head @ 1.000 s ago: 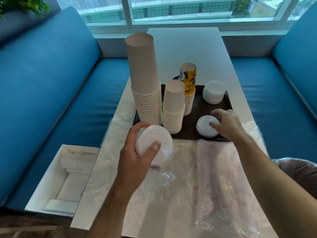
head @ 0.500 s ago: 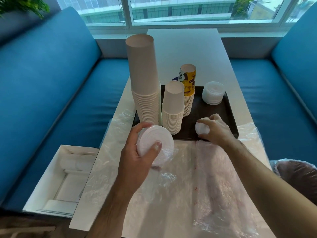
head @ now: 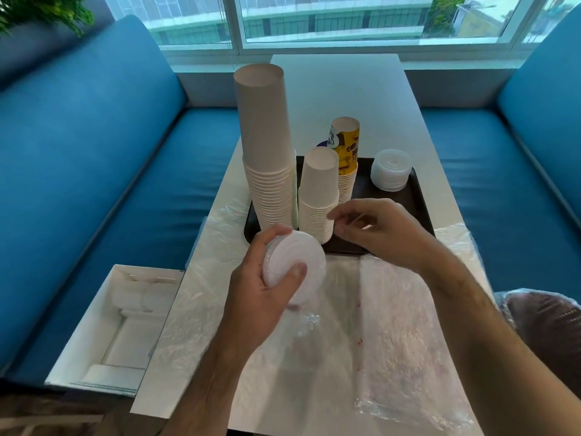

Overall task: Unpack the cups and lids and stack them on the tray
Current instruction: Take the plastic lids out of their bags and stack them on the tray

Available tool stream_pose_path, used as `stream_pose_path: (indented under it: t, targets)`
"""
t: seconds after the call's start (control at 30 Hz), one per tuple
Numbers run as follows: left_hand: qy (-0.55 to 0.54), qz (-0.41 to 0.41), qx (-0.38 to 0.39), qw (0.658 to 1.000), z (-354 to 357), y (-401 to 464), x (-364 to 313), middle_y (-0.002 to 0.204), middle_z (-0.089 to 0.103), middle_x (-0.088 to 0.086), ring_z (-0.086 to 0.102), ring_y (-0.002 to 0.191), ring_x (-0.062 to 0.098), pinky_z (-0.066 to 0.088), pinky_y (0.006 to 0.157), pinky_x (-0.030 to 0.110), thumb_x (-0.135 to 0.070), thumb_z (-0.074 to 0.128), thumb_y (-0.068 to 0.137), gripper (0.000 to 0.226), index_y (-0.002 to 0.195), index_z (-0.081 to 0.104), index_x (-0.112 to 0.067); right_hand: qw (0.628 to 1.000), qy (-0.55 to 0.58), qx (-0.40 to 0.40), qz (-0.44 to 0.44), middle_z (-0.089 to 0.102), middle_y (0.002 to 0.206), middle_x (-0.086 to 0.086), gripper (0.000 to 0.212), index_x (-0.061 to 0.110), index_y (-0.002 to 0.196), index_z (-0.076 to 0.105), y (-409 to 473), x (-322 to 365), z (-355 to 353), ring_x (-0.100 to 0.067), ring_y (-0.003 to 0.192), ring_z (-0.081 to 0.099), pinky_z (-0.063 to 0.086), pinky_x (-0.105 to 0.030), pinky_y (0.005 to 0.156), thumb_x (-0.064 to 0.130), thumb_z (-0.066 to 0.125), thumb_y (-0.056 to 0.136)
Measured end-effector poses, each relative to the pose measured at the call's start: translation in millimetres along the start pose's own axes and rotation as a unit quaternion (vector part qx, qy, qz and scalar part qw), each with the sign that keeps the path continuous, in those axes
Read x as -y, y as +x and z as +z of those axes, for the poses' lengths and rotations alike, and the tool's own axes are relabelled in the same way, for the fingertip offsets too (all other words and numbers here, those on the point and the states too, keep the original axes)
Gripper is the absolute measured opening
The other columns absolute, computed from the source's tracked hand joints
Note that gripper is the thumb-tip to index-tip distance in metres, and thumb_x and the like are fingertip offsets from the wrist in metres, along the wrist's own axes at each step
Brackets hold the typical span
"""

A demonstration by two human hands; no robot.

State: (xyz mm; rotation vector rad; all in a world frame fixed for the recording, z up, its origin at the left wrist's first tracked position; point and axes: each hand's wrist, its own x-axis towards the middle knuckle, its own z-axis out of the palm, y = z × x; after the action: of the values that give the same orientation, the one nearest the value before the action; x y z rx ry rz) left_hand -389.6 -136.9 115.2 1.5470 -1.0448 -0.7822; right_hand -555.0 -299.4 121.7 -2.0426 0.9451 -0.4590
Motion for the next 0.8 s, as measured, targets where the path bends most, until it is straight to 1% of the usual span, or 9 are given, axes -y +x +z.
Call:
stream_pose_path:
  t: [0.07, 0.17, 0.23, 0.33, 0.43, 0.53, 0.6, 0.67, 0.8]
  targets:
    - [0.006, 0.007, 0.007, 1.0, 0.9, -0.9, -2.7, 0.109, 0.046, -0.043, 0.053, 0.102, -0.015, 0.053, 0.059, 0.01, -0.029, 0.073, 0.087, 0.044, 0.112, 0.049, -0.057, 0.998, 0.038, 0.025, -0.033, 0.071, 0.1, 0.018, 0.023, 0.031, 0.113, 0.072, -11.6, 24.2, 4.6, -0.003, 0.093, 0.068, 0.056, -0.017, 0.082, 0.023, 0.073, 0.091]
    - [0.013, -0.005, 0.02, 1.0, 1.8, -1.7, -7.6, 0.115, 0.047, -0.037, 0.056, 0.101, -0.001, 0.053, 0.06, 0.011, -0.043, 0.068, 0.08, 0.04, 0.112, 0.048, -0.056, 0.997, 0.023, 0.035, -0.058, 0.066, 0.104, 0.025, 0.027, 0.036, 0.11, 0.07, -21.1, 40.4, 13.2, 0.003, 0.096, 0.065, 0.054, -0.011, 0.083, 0.023, 0.077, 0.086]
    - [0.028, -0.004, 0.021, 0.999, 2.6, -3.3, -11.0, 0.114, 0.046, -0.037, 0.056, 0.1, -0.001, 0.053, 0.062, 0.009, -0.046, 0.065, 0.076, 0.043, 0.112, 0.045, -0.058, 0.998, 0.009, 0.021, -0.056, 0.064, 0.103, 0.026, 0.03, 0.038, 0.107, 0.07, -23.4, 43.5, 18.4, 0.006, 0.095, 0.063, 0.052, -0.007, 0.081, 0.025, 0.08, 0.083]
    - [0.062, 0.0, 0.015, 0.998, 2.3, -5.8, -13.0, 0.11, 0.043, -0.039, 0.053, 0.094, -0.005, 0.047, 0.062, 0.001, -0.046, 0.066, 0.078, 0.042, 0.109, 0.042, -0.06, 0.999, 0.0, -0.001, -0.05, 0.066, 0.103, 0.022, 0.03, 0.035, 0.108, 0.072, -26.0, 44.1, 23.4, 0.007, 0.094, 0.064, 0.052, -0.007, 0.084, 0.027, 0.082, 0.08]
    - [0.079, 0.0, 0.009, 0.997, 1.2, -6.7, -10.4, 0.112, 0.047, -0.032, 0.054, 0.095, -0.004, 0.048, 0.072, 0.004, -0.054, 0.062, 0.071, 0.042, 0.109, 0.043, -0.059, 0.998, -0.004, -0.018, -0.056, 0.068, 0.101, 0.021, 0.031, 0.031, 0.109, 0.073, -27.6, 43.9, 26.4, 0.006, 0.093, 0.066, 0.051, -0.007, 0.084, 0.029, 0.082, 0.079]
    - [0.078, 0.0, 0.009, 0.997, 0.2, -9.0, -10.8, 0.11, 0.047, -0.032, 0.055, 0.094, -0.003, 0.049, 0.064, 0.005, -0.052, 0.064, 0.074, 0.041, 0.109, 0.043, -0.059, 0.998, -0.011, -0.033, -0.056, 0.068, 0.098, 0.021, 0.031, 0.03, 0.108, 0.074, -29.9, 44.5, 28.5, 0.004, 0.09, 0.068, 0.052, -0.007, 0.084, 0.03, 0.082, 0.078]
    - [0.068, 0.001, 0.013, 0.998, -0.4, -10.4, -11.5, 0.107, 0.046, -0.036, 0.056, 0.092, -0.002, 0.048, 0.058, 0.004, -0.043, 0.069, 0.081, 0.039, 0.108, 0.044, -0.058, 0.997, -0.009, -0.047, -0.064, 0.067, 0.096, 0.022, 0.03, 0.029, 0.107, 0.075, -31.4, 45.3, 29.1, 0.006, 0.09, 0.067, 0.051, -0.007, 0.084, 0.03, 0.081, 0.077]
    - [0.067, 0.003, 0.016, 0.998, -0.7, -10.9, -11.1, 0.106, 0.046, -0.037, 0.056, 0.091, -0.002, 0.048, 0.057, 0.004, -0.038, 0.071, 0.084, 0.04, 0.107, 0.045, -0.057, 0.996, -0.004, -0.058, -0.072, 0.066, 0.094, 0.024, 0.028, 0.028, 0.104, 0.075, -32.5, 45.8, 28.9, 0.007, 0.092, 0.066, 0.052, -0.007, 0.084, 0.029, 0.081, 0.076]
    - [0.072, 0.0, 0.028, 0.997, -1.5, -11.1, -13.4, 0.109, 0.043, -0.04, 0.055, 0.095, -0.004, 0.051, 0.061, 0.005, -0.052, 0.063, 0.074, 0.042, 0.11, 0.042, -0.061, 0.995, 0.008, -0.06, -0.078, 0.066, 0.09, 0.026, 0.025, 0.033, 0.095, 0.071, -33.8, 46.5, 27.5, 0.007, 0.09, 0.066, 0.051, -0.006, 0.082, 0.027, 0.084, 0.075]
